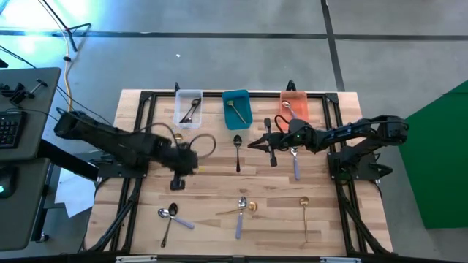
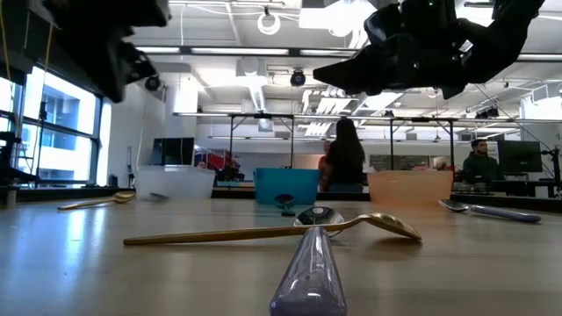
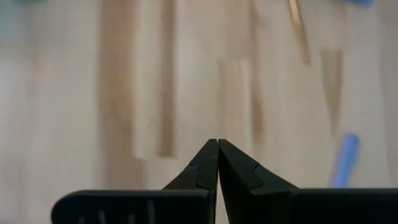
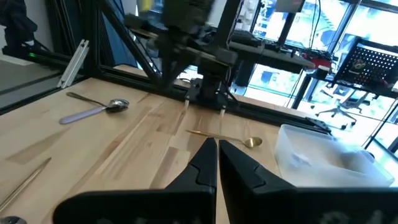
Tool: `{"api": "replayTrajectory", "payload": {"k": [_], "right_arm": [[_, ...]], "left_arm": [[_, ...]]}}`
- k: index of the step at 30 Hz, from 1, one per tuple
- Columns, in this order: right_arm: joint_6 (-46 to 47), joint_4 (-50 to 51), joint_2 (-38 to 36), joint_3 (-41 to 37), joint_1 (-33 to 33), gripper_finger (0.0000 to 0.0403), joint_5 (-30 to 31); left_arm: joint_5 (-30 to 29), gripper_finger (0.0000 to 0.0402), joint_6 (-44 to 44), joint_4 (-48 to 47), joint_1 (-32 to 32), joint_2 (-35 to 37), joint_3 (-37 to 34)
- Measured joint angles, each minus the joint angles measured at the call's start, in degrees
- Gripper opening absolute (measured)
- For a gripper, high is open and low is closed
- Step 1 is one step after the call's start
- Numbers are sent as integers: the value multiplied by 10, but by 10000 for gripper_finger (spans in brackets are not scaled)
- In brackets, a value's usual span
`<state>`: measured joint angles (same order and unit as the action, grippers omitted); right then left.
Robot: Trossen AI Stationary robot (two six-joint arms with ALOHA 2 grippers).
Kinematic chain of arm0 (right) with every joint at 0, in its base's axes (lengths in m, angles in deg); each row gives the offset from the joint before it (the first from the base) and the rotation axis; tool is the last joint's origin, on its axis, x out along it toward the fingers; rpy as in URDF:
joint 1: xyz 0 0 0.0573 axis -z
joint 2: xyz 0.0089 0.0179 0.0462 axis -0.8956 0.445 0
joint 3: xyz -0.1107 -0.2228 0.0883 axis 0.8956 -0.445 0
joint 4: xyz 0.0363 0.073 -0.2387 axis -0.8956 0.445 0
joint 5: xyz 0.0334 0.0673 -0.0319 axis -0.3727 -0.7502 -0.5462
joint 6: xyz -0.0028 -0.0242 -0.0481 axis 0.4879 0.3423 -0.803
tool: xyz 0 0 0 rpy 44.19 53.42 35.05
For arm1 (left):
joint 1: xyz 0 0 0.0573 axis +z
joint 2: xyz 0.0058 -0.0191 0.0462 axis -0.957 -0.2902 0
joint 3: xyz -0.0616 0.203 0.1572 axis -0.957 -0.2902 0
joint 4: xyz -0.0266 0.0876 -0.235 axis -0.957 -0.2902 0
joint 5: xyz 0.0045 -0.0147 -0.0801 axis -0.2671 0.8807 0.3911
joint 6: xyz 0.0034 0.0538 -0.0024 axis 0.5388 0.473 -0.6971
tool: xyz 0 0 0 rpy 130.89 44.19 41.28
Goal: Sort silverware by color (type)
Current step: Put the left purple spoon into the orange bin
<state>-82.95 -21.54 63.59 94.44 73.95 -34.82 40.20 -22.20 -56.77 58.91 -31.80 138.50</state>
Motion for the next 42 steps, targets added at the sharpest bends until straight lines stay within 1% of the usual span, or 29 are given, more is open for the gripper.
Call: {"api": "replayTrajectory", "payload": {"k": [5,8,13,17,20,25,32,35,42], "right_arm": [[12,5,0,0,0,0,0],[12,9,0,0,0,0,0],[12,10,0,0,0,0,0],[12,13,0,0,0,0,1],[12,15,0,0,0,0,1],[12,18,0,0,0,0,1],[12,22,0,0,0,0,2],[12,23,0,0,0,0,2],[12,26,-1,0,0,0,2]], "left_arm": [[-1,4,-64,0,-93,0,-6],[-7,15,-101,21,-134,-8,-6],[-16,58,-160,26,-186,-45,-6],[-16,98,-158,30,-220,-91,3],[-16,125,-156,31,-240,-131,24],[-14,157,-160,32,-267,-191,66],[5,165,-185,31,-301,-256,102],[18,165,-212,30,-315,-275,102],[18,165,-249,23,-335,-315,103]]}}
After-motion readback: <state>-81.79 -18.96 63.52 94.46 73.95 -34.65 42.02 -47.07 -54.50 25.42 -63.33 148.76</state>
